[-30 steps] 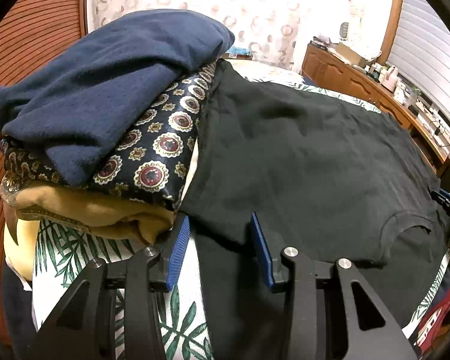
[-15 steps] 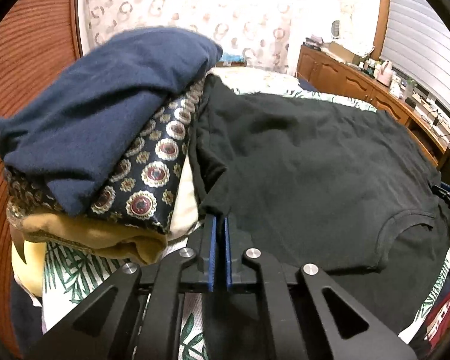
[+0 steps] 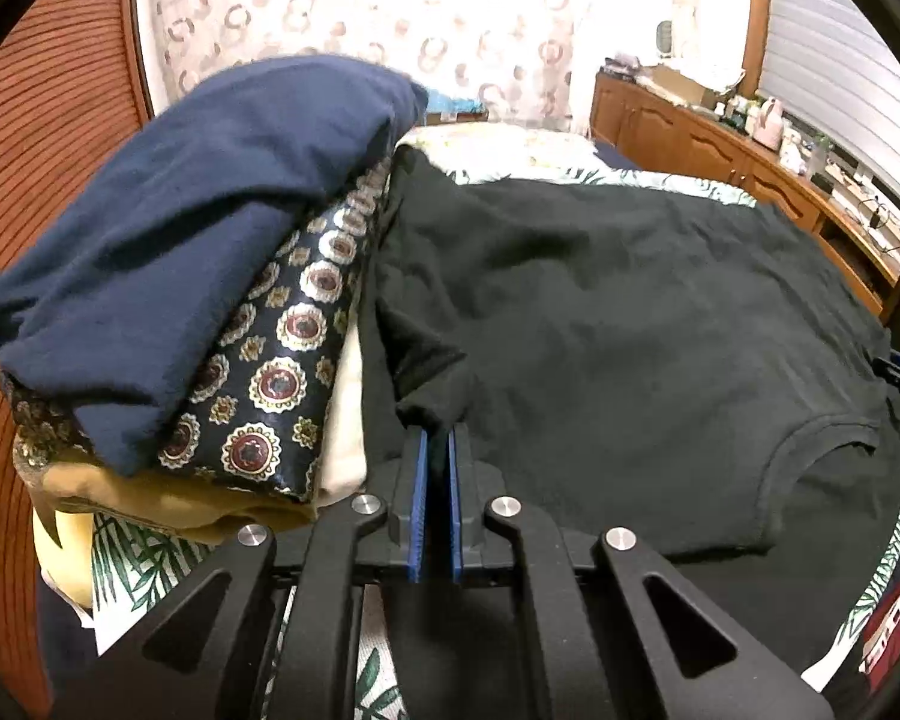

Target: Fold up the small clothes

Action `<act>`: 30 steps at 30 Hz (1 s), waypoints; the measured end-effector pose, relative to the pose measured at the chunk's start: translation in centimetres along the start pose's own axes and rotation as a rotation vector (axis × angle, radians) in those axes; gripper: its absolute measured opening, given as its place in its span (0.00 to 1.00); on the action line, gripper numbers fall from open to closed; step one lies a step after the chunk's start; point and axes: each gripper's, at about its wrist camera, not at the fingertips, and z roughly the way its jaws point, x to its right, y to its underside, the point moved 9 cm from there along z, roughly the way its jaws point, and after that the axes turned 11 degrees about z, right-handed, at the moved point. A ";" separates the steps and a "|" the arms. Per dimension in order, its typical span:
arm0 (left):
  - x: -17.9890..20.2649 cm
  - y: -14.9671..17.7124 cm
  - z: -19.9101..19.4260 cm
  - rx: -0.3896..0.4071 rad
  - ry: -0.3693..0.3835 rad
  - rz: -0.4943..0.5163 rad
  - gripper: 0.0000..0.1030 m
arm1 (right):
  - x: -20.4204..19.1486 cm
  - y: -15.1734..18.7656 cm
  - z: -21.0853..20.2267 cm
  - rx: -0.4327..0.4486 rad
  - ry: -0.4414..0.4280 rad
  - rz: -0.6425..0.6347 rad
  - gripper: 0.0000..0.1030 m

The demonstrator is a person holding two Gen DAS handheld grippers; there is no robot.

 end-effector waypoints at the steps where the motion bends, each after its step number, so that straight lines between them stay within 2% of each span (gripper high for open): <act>1: -0.1 0.1 0.2 -0.003 0.004 -0.006 0.06 | 0.1 -0.1 0.0 0.000 -0.002 0.001 0.54; 3: 0.1 0.2 -0.2 0.022 0.034 -0.002 0.05 | 0.2 -0.1 0.0 0.001 -0.006 0.006 0.54; 5: 0.2 0.0 -1.0 0.049 0.019 0.008 0.04 | 0.4 -0.2 0.0 0.002 -0.009 0.010 0.52; 6: 0.3 -0.1 -1.5 0.065 0.024 0.010 0.04 | 0.6 -0.3 -0.1 0.004 0.004 0.011 0.44; 7: 0.5 -0.3 -2.1 0.082 0.030 0.009 0.04 | 0.7 -0.4 -0.1 0.007 0.006 0.014 0.29; 9: 0.8 -0.9 -3.6 0.121 0.035 0.010 0.04 | 0.8 -0.5 0.0 -0.001 -0.005 0.013 0.12; 11: 1.1 -1.4 -4.8 0.156 0.040 0.010 0.04 | 0.7 -0.7 -0.1 -0.006 -0.013 0.005 0.06; 13: 1.2 -2.0 -5.9 0.199 0.051 -0.004 0.04 | 0.3 -0.9 -0.5 0.019 0.009 -0.024 0.04; 15: 1.3 -2.2 -6.0 0.202 0.058 -0.015 0.03 | -0.1 -1.1 -0.8 0.032 0.009 -0.047 0.03; 23: 1.6 -2.4 -9.1 0.276 0.082 -0.033 0.03 | -0.8 -2.4 -4.1 0.128 -0.029 -0.066 0.02; 30: 2.3 -1.3 -12.4 0.324 0.103 -0.038 0.03 | -0.3 -2.1 -7.6 0.172 -0.068 -0.067 0.02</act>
